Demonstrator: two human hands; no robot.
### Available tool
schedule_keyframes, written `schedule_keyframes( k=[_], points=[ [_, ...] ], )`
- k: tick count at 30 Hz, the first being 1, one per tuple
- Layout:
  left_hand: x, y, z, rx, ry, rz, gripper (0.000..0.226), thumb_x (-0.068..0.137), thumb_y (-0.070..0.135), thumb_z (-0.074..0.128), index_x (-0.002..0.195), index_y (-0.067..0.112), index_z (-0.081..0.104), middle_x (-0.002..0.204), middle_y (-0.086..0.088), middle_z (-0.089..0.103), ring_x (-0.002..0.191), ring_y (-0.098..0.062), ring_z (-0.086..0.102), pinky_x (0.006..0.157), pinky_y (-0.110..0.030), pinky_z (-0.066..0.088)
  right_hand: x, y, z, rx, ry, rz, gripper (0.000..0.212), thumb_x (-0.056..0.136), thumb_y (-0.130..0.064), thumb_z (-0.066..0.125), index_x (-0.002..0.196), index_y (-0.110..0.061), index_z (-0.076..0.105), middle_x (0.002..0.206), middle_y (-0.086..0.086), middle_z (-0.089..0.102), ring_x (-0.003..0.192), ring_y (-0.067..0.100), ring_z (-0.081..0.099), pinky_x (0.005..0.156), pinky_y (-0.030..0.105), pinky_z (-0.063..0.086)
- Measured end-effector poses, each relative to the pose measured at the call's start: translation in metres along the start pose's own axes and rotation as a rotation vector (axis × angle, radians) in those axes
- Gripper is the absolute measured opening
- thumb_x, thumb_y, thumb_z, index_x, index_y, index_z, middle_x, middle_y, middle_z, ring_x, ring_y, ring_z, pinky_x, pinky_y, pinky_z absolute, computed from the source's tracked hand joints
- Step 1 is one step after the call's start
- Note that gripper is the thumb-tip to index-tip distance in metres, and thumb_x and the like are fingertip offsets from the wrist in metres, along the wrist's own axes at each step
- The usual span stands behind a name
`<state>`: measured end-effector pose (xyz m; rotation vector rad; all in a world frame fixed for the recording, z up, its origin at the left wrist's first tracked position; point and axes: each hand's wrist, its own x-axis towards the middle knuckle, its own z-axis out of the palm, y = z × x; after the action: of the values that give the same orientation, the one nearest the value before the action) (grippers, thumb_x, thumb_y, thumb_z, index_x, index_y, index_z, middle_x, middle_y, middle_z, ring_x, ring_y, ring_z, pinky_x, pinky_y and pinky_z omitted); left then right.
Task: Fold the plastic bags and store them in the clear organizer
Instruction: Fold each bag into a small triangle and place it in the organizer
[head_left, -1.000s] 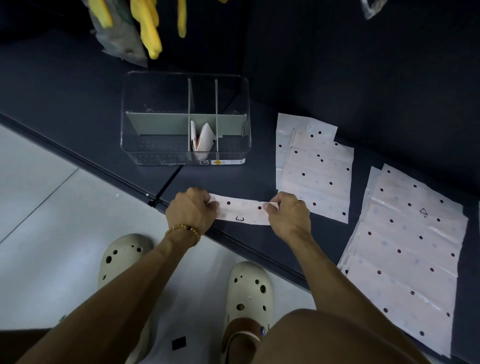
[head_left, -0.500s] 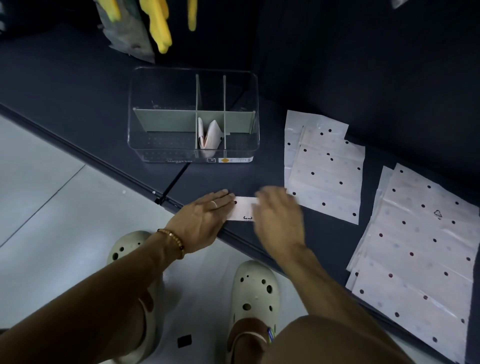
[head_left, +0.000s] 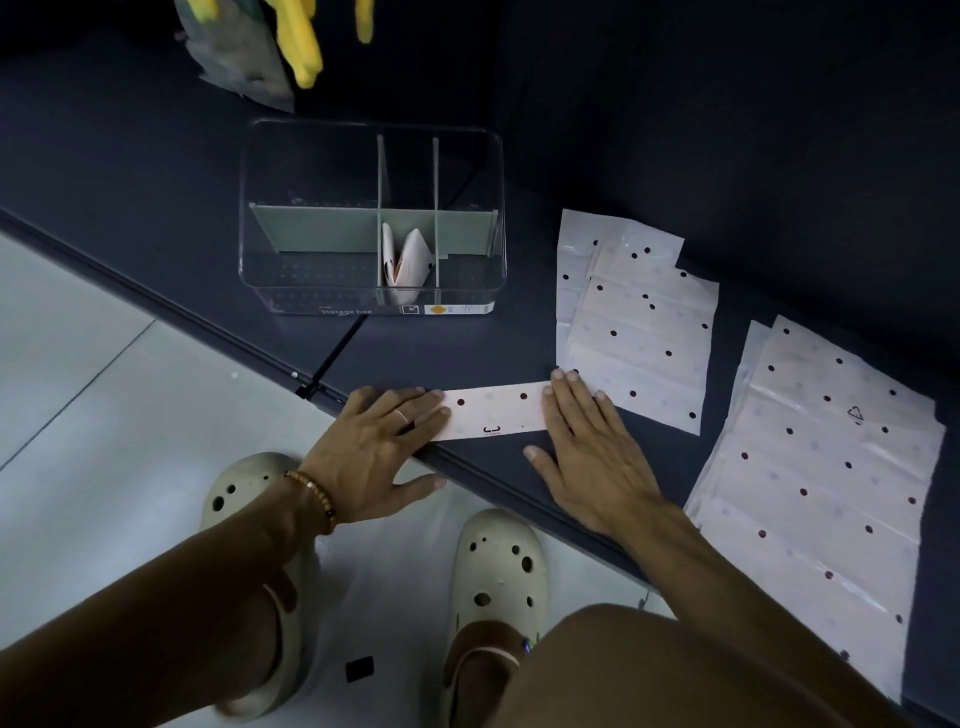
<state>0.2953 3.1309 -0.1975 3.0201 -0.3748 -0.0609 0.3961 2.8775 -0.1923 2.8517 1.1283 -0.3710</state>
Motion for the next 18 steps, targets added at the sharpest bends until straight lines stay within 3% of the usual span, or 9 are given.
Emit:
schedule_keyframes(
  k=[2,4,5,7,11,15,18],
  points=[
    [0.000,0.005,-0.001,0.017,0.070,0.036,0.060,0.074,0.043,0.075,0.123,0.013,0.062,0.126,-0.013,0.060,0.109,-0.033,0.059,0.088,-0.045,0.048,-0.005,-0.016,-0.006,0.045,0.099,-0.005,0.064,0.097,-0.037,0.042,0.150,-0.006,0.024,0.159,0.013,0.017,0.146,0.028,0.017,0.119,0.041,0.016],
    [0.001,0.007,-0.003,-0.008,0.147,0.092,0.055,0.068,0.030,0.083,0.116,0.012,0.064,0.113,-0.015,0.064,0.092,-0.034,0.062,0.073,-0.041,0.052,-0.010,-0.035,-0.005,0.095,0.200,-0.077,0.050,0.086,-0.023,0.059,0.134,-0.008,0.050,0.136,0.011,0.049,0.123,0.030,0.048,0.099,0.046,0.045],
    [0.002,0.007,-0.006,-0.025,0.162,0.114,0.051,0.067,0.026,0.084,0.112,0.012,0.065,0.108,-0.015,0.065,0.087,-0.033,0.062,0.068,-0.039,0.053,-0.011,-0.043,-0.004,0.111,0.218,-0.109,0.047,0.083,-0.020,0.062,0.128,-0.010,0.055,0.127,0.008,0.053,0.114,0.028,0.052,0.090,0.043,0.049],
    [0.002,0.007,-0.010,-0.062,0.168,0.117,0.041,0.071,0.021,0.082,0.108,0.012,0.068,0.102,-0.013,0.065,0.083,-0.031,0.061,0.064,-0.038,0.053,-0.013,-0.055,-0.001,0.139,0.219,-0.107,0.043,0.082,-0.018,0.062,0.124,-0.012,0.058,0.123,0.005,0.054,0.113,0.023,0.053,0.089,0.036,0.048],
    [0.005,0.015,-0.016,-0.235,0.166,-0.025,0.020,0.092,0.021,0.058,0.107,0.015,0.070,0.112,-0.003,0.066,0.092,-0.025,0.057,0.074,-0.041,0.051,-0.010,-0.062,-0.003,0.201,0.269,-0.083,0.034,0.086,-0.024,0.061,0.119,-0.014,0.062,0.122,0.001,0.058,0.119,0.020,0.052,0.092,0.034,0.046],
    [0.017,0.032,-0.022,-0.452,0.141,-0.221,0.037,0.096,0.042,0.035,0.087,0.017,0.061,0.075,0.000,0.061,0.071,-0.020,0.055,0.062,-0.034,0.048,0.001,-0.068,-0.009,0.447,0.314,-0.026,0.017,0.091,-0.019,0.058,0.106,-0.016,0.065,0.099,-0.001,0.067,0.095,0.018,0.057,0.081,0.036,0.049],
    [0.024,0.034,-0.025,-0.779,0.101,-0.359,0.025,0.087,0.045,0.060,0.083,0.021,0.062,0.072,0.008,0.063,0.066,-0.009,0.059,0.059,-0.025,0.049,0.010,-0.063,-0.010,0.809,0.320,0.190,0.008,0.092,-0.015,0.058,0.090,-0.016,0.066,0.085,-0.005,0.069,0.081,0.013,0.062,0.074,0.033,0.051]
  ],
)
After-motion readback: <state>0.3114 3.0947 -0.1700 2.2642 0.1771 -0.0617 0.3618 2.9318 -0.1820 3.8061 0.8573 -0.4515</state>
